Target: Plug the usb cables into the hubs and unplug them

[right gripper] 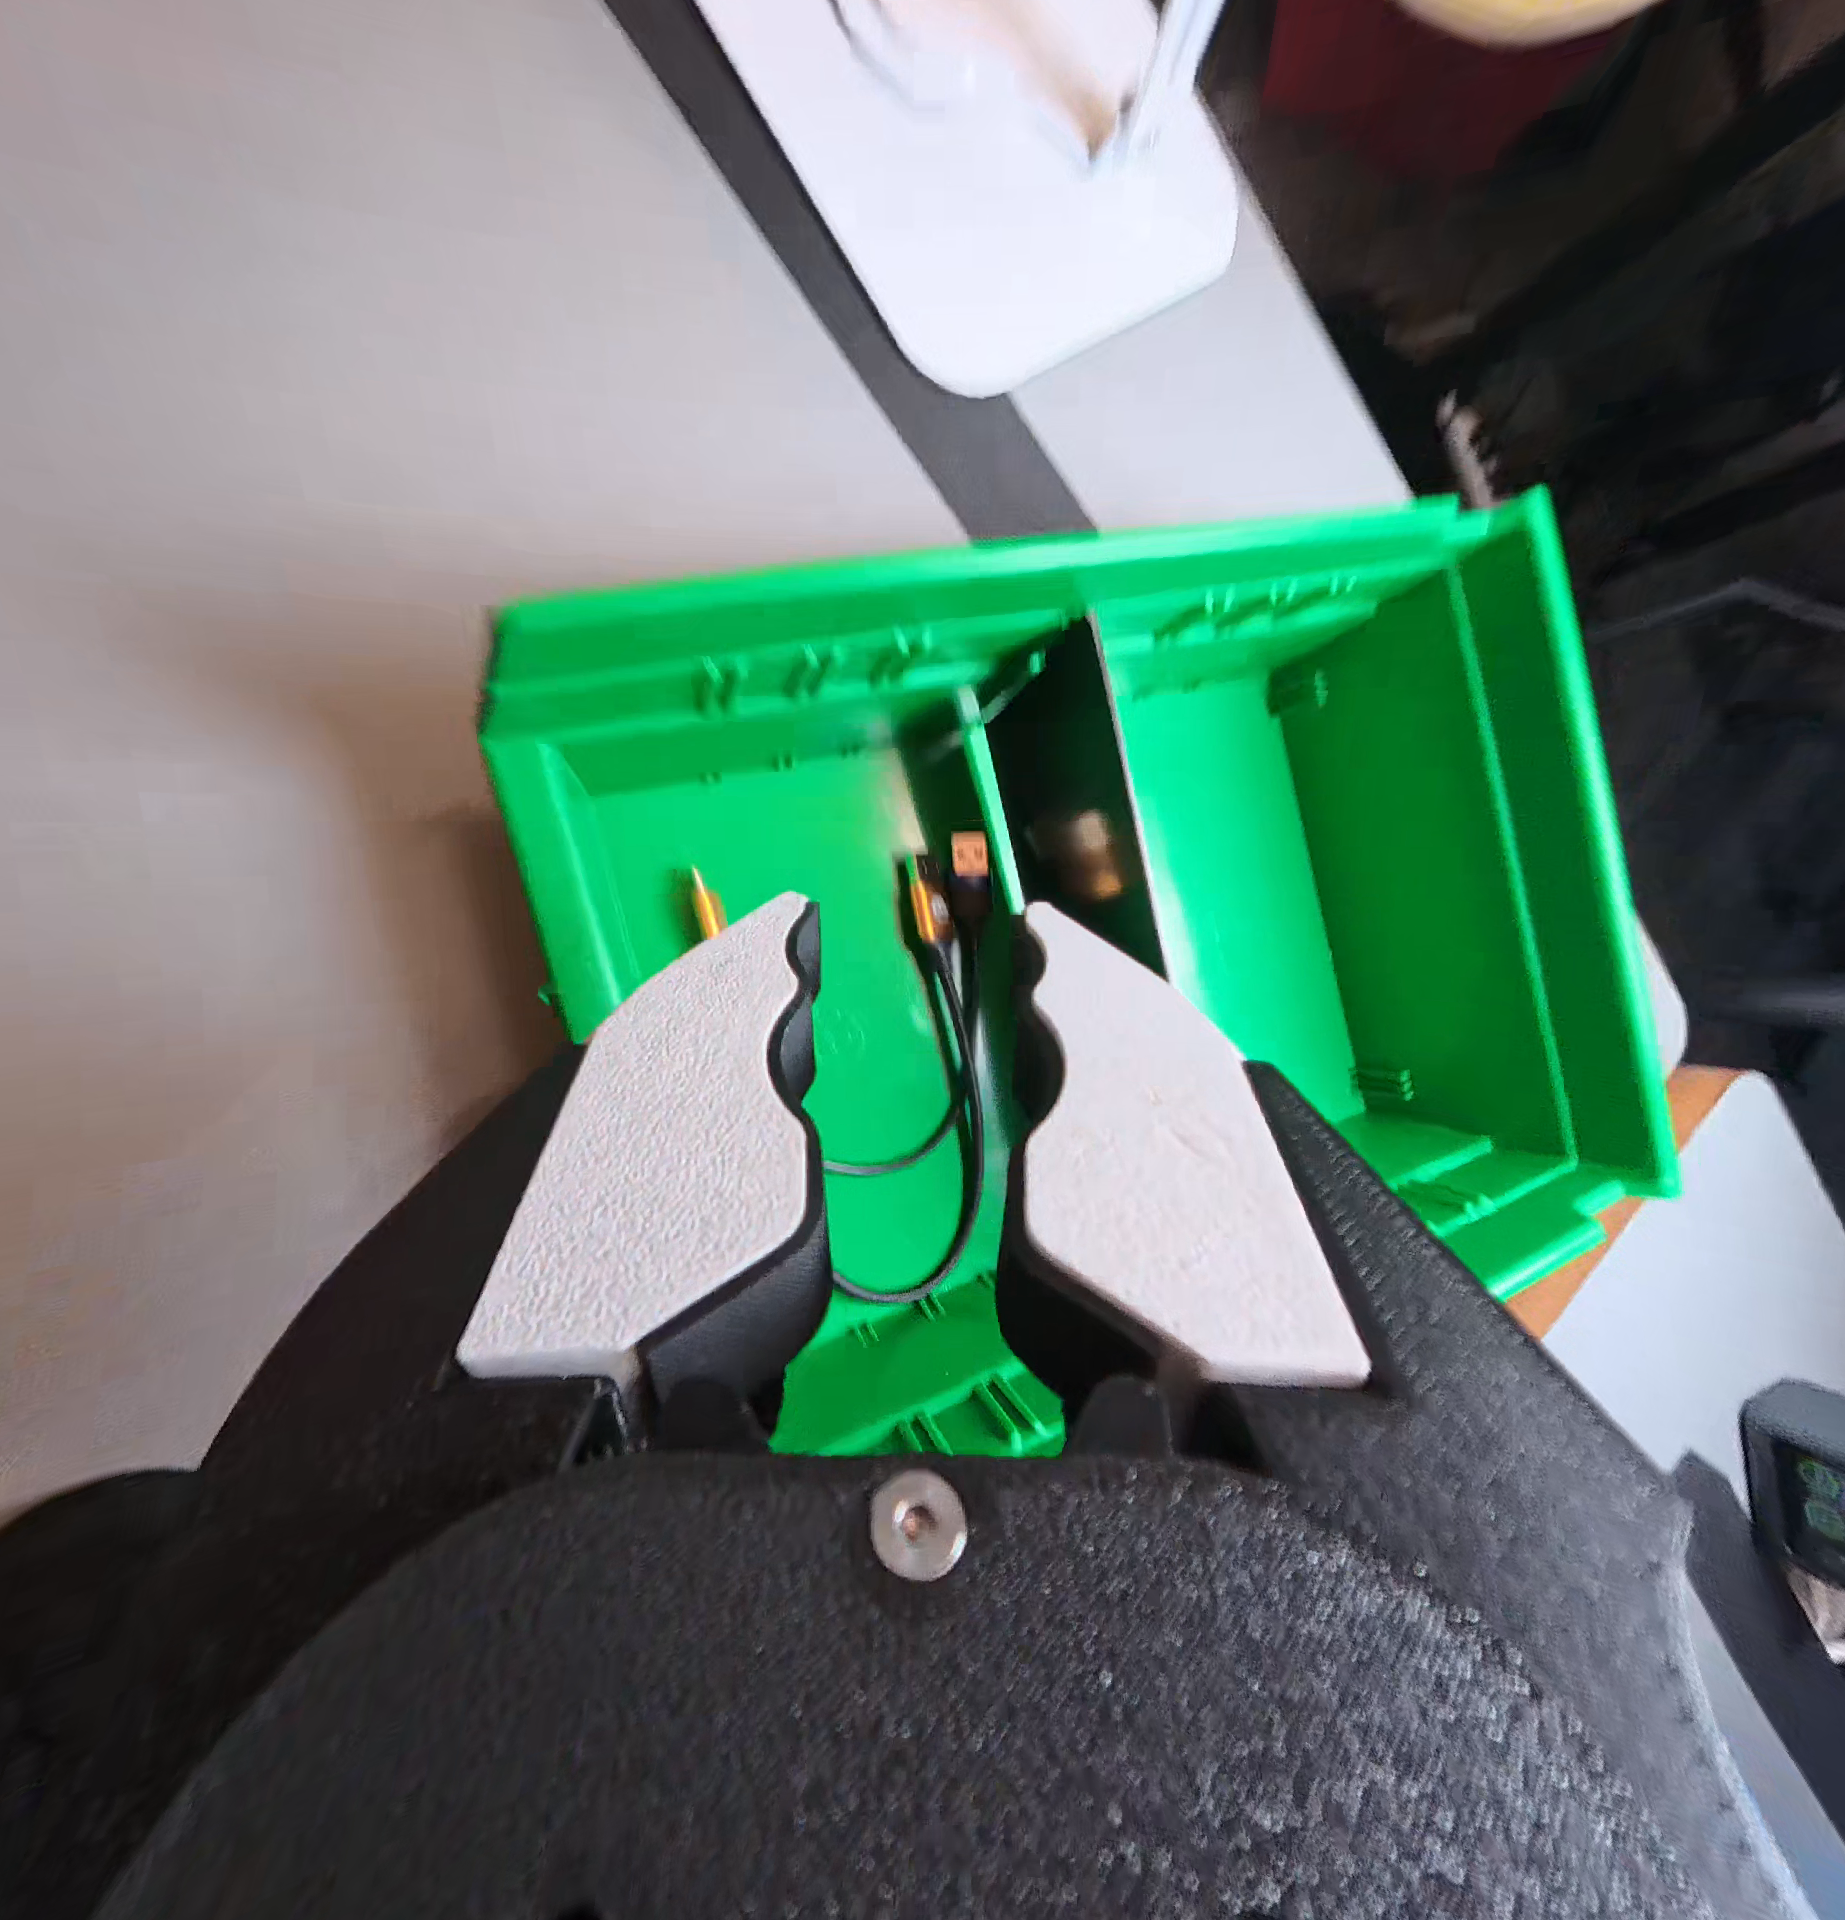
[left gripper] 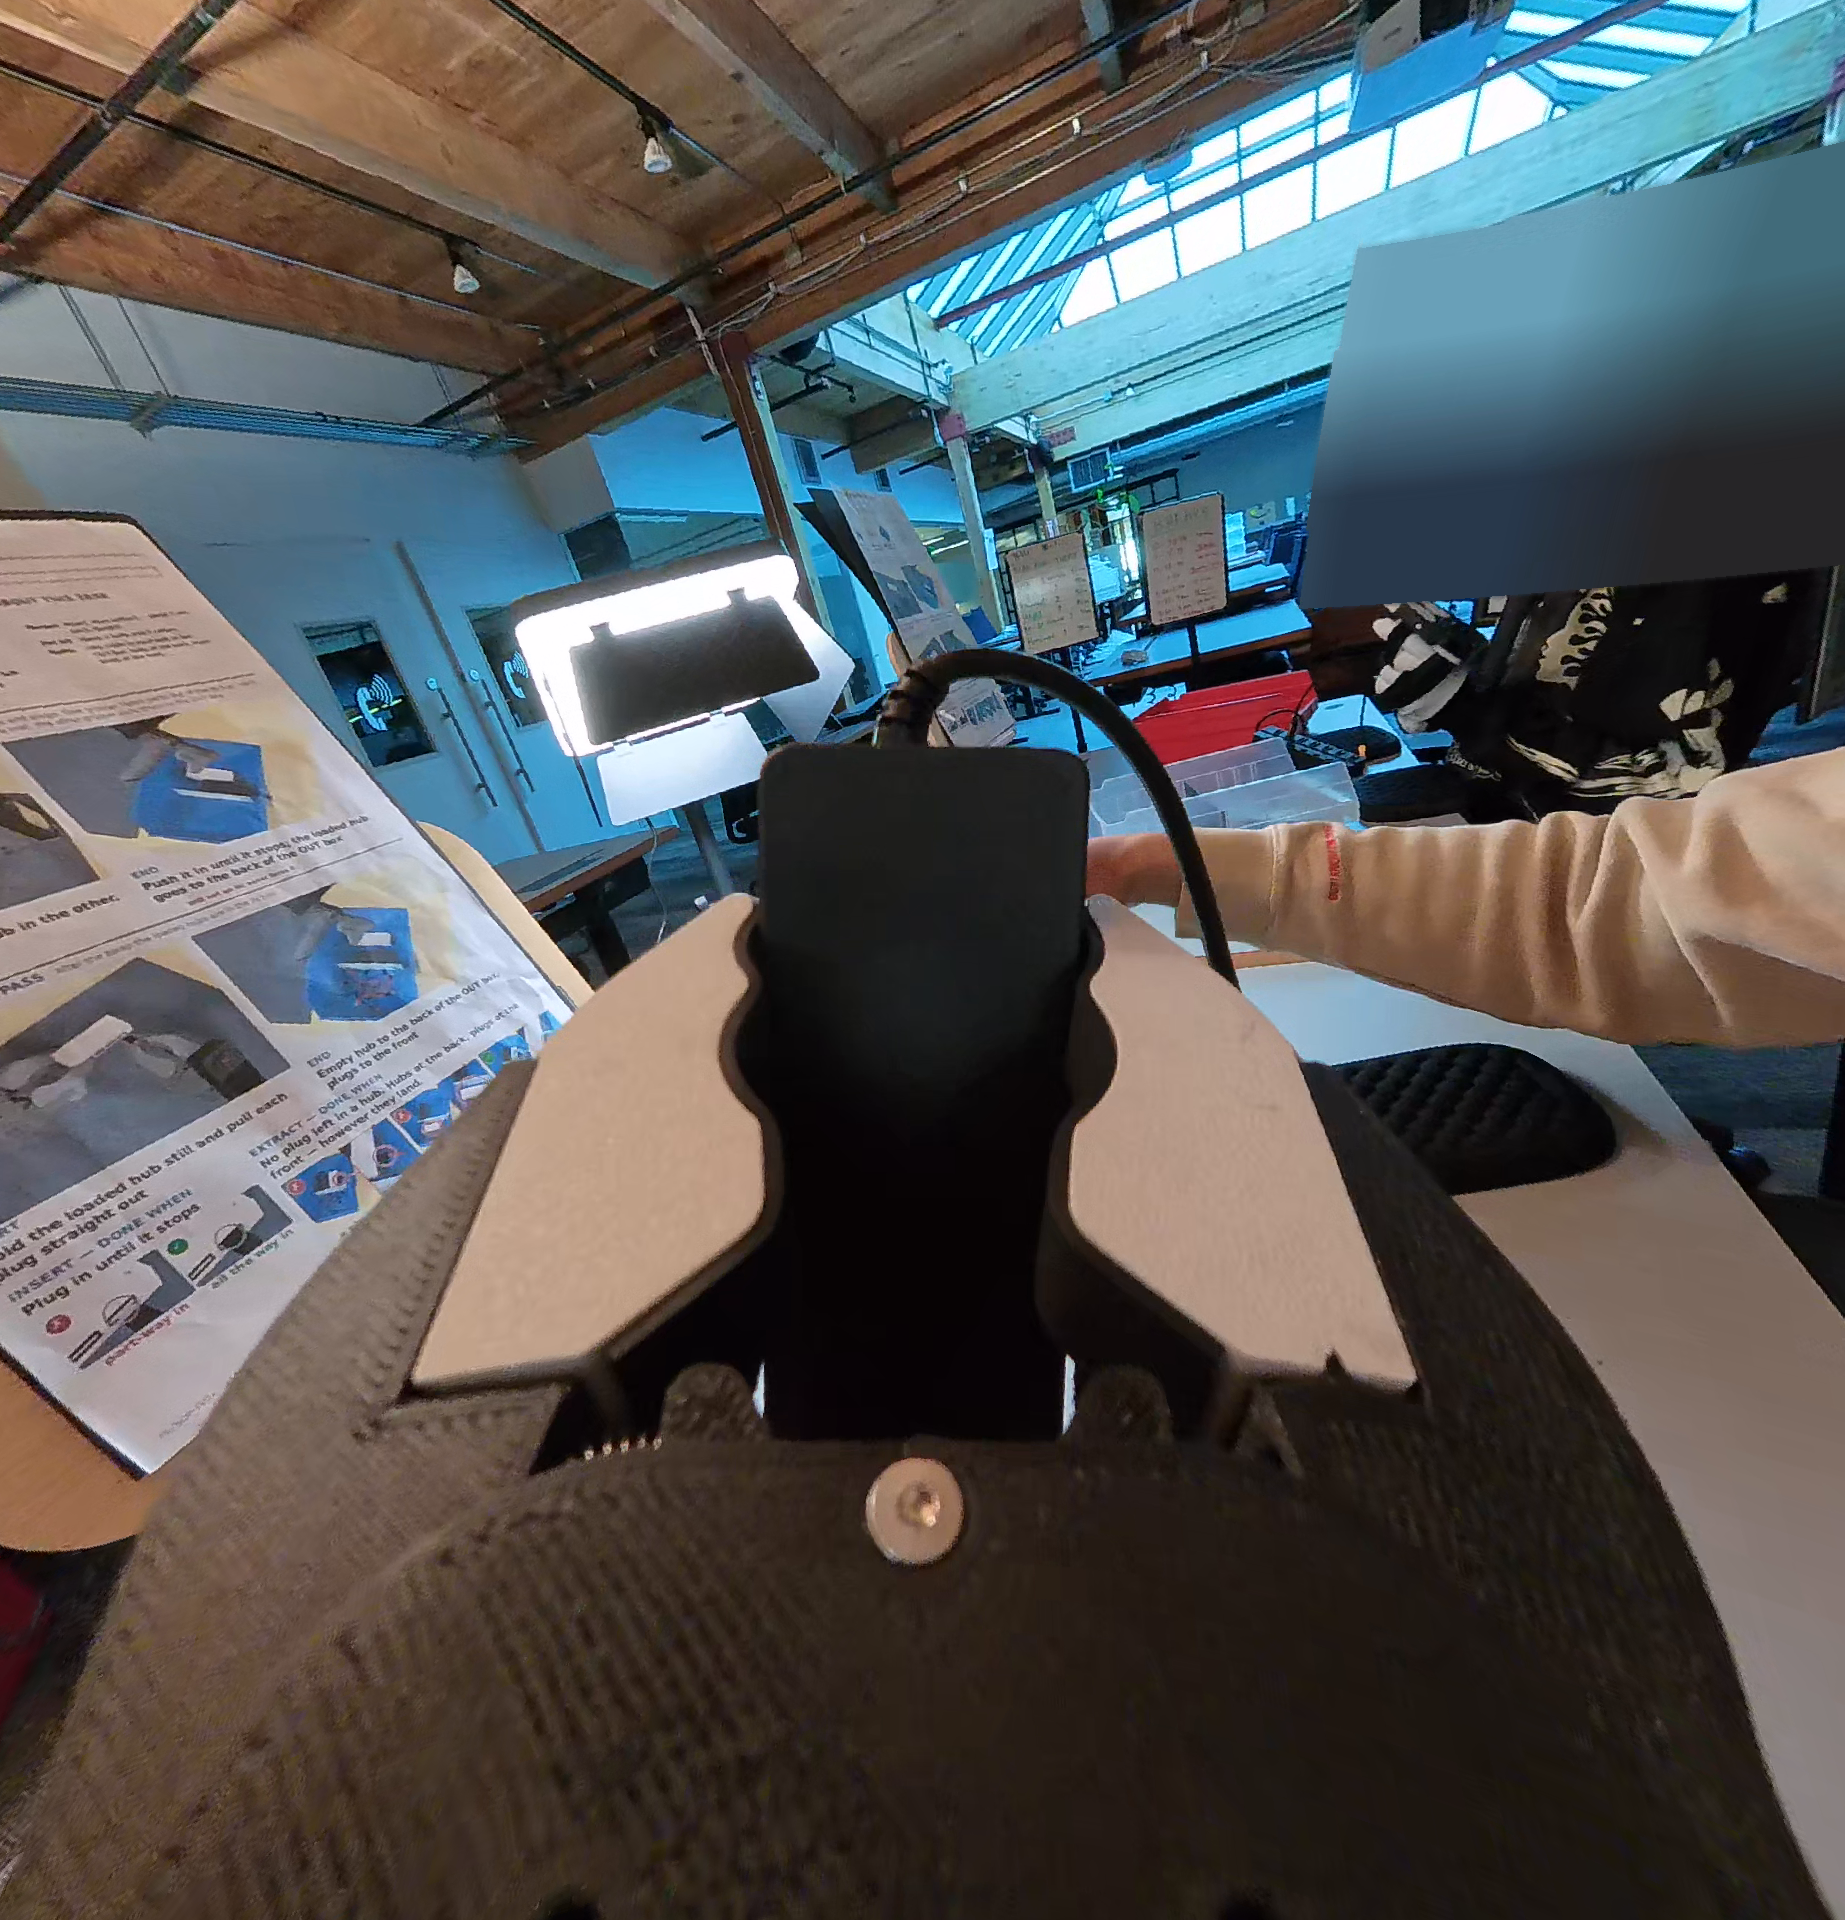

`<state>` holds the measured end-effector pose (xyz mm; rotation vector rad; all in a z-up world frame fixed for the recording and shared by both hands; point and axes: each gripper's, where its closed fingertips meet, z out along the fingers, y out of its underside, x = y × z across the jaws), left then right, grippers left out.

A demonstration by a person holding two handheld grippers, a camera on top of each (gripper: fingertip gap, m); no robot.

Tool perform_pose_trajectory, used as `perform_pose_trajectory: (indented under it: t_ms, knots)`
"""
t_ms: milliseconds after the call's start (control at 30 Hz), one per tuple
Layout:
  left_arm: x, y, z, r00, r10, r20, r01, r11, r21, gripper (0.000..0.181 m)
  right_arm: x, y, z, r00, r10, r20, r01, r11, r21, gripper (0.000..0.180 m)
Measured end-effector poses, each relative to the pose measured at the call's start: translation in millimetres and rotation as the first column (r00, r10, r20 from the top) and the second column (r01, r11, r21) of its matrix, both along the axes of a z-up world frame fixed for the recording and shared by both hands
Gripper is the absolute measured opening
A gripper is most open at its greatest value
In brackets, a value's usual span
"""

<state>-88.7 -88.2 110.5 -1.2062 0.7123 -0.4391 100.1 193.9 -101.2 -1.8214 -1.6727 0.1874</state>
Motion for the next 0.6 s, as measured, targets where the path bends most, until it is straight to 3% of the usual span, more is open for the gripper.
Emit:
perform_pose_trajectory:
  t_ms: [167,300,600]
  knots:
    - [7,6,-6,1.000,-0.015,-0.002,0.015,1.000,-0.023,0.055,-42,-45,45,0.969,0.127,-0.211,-0.122,0.992,0.039,0.036]
    - [19,17,-17,1.000,-0.018,-0.015,0.017,0.998,-0.060,0.055,-77,-97,72,0.899,0.252,-0.358,-0.250,0.967,0.052,0.037]
    - [29,54,-49,0.985,0.134,-0.105,-0.146,0.982,-0.122,0.055,-118,-213,122,0.604,0.387,-0.697,-0.508,0.860,0.038,0.037]
